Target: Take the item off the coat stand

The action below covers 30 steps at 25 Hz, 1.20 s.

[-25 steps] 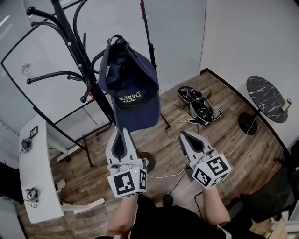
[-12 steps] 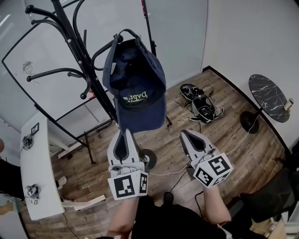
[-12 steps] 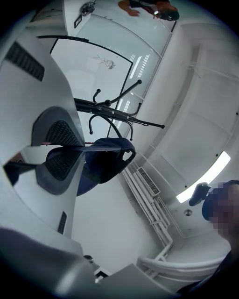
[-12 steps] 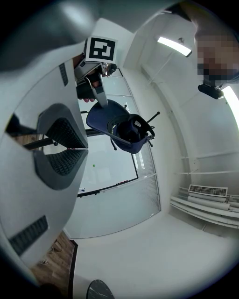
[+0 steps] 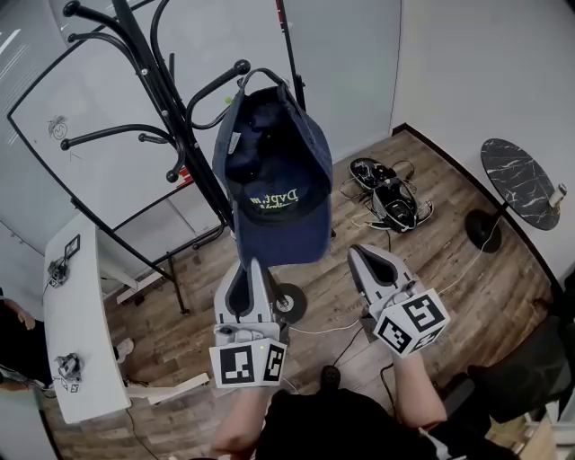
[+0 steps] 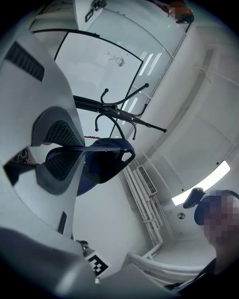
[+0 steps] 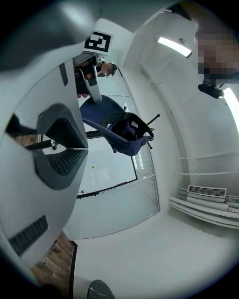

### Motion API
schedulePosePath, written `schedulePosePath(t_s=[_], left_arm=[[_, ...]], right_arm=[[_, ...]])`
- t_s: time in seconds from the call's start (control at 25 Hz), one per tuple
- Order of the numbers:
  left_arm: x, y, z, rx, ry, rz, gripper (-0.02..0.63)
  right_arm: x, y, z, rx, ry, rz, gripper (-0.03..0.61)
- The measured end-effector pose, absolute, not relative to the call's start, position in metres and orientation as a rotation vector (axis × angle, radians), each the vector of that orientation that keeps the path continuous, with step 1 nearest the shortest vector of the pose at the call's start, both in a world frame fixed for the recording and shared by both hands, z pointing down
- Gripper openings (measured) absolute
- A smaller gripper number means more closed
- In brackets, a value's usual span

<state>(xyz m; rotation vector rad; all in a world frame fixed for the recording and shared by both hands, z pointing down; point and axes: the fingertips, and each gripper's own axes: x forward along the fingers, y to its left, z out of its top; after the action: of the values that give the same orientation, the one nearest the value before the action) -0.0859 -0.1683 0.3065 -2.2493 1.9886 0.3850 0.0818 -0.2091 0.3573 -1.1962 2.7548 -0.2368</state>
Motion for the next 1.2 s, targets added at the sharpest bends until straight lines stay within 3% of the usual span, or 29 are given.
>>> schedulePosePath(t_s=[1.2], left_arm=[[-0.265, -0.044, 0.358, -2.297, 2.166, 0.364, 0.032]], right_arm=[[-0.085, -0.106, 0.344, -1.113, 2.848, -0.196, 0.032]])
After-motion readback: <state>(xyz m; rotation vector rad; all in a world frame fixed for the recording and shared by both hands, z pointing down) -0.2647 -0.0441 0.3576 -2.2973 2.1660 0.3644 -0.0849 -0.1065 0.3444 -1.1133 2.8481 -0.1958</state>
